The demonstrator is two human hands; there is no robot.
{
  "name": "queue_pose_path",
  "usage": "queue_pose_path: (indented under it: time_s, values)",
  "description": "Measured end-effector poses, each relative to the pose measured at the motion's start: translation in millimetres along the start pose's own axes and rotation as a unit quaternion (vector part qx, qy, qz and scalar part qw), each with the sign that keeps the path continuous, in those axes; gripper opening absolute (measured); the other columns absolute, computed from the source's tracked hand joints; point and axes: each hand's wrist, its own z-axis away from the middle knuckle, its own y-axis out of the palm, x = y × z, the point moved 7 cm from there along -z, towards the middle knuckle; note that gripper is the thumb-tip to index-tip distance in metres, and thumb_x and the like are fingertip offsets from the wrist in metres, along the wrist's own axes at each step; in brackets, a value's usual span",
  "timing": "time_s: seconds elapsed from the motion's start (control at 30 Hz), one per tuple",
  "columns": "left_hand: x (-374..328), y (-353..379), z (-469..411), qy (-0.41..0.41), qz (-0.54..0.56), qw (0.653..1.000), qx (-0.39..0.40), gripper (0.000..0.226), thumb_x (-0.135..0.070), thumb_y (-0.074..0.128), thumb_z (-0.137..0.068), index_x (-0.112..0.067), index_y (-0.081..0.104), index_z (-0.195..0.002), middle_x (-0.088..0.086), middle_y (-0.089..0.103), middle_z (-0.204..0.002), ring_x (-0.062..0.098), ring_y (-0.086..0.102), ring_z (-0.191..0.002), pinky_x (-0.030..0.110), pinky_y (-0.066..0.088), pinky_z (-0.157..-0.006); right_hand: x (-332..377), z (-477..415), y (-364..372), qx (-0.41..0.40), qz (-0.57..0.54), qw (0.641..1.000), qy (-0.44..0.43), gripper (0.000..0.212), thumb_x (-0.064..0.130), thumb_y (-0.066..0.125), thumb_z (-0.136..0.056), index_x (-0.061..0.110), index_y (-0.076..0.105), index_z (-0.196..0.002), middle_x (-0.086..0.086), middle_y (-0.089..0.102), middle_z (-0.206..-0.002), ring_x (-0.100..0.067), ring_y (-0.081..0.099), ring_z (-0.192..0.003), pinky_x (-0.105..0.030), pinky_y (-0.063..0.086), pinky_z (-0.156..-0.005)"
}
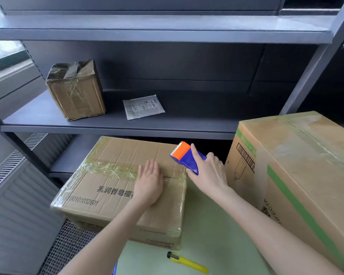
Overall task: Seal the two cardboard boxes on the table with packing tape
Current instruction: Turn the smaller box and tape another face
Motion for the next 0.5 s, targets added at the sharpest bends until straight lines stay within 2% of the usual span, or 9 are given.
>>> queue_pose_path:
  time_s: [0.13, 0.2, 0.3, 0.37, 0.5]
  values:
    - [71.0, -20.8, 4.6, -0.081, 0.034, 0.996, -0.019, 0.056, -0.027, 0.019, -0.103, -0.001, 0.000, -0.148, 0.014, -0.001, -0.157, 0.024, -0.004, -0.145, 0.037, -0.004, -0.118, 24.7, 2.7, 1.1, -0.037, 0.023, 0.999, -0.018, 0.095, 0.049, 0.060, -0.085, 0.014, 0.000, -0.150, -0.009, 0.047, -0.107, -0.022, 0.048, -0.095, -0.032, 0.037, -0.084]
    - [104.9, -30.5, 7.9, -0.110, 0.042, 0.993, -0.030, 0.057, -0.028, 0.021, -0.103, 0.000, 0.000, -0.148, 0.015, -0.001, -0.157, 0.025, -0.004, -0.145, 0.037, -0.003, -0.118, 42.2, 3.2, 2.3, -0.056, 0.049, 0.996, -0.047, 0.098, 0.044, 0.072, -0.077, 0.012, 0.015, -0.149, -0.010, 0.051, -0.101, -0.025, 0.051, -0.090, -0.035, 0.041, -0.080]
    - [150.0, -40.8, 16.1, -0.160, 0.034, 0.986, -0.042, 0.059, -0.031, 0.023, -0.102, 0.001, 0.003, -0.148, 0.018, 0.003, -0.156, 0.030, 0.000, -0.145, 0.040, -0.001, -0.118, 69.2, 3.7, 4.2, -0.109, 0.070, 0.988, -0.086, 0.095, 0.036, 0.090, -0.052, 0.014, 0.049, -0.135, -0.011, 0.055, -0.078, -0.026, 0.055, -0.068, -0.034, 0.047, -0.062]
    - [172.9, -43.6, 20.5, -0.187, 0.017, 0.981, -0.041, 0.061, -0.034, 0.024, -0.102, 0.000, 0.005, -0.148, 0.018, 0.007, -0.156, 0.032, 0.003, -0.144, 0.043, 0.002, -0.117, 85.6, 1.9, 10.4, -0.120, 0.075, 0.985, -0.103, 0.092, 0.036, 0.092, -0.044, 0.019, 0.058, -0.128, -0.010, 0.055, -0.073, -0.026, 0.054, -0.062, -0.031, 0.047, -0.059]
    - [201.6, -42.3, 19.7, -0.207, 0.007, 0.978, -0.025, 0.058, -0.037, 0.024, -0.101, -0.009, 0.009, -0.149, 0.017, 0.008, -0.156, 0.033, 0.005, -0.144, 0.046, 0.003, -0.117, 107.0, -2.2, 28.0, -0.110, 0.109, 0.981, -0.115, 0.089, 0.038, 0.093, -0.041, 0.025, 0.061, -0.123, -0.010, 0.057, -0.073, -0.025, 0.055, -0.062, -0.032, 0.049, -0.062]
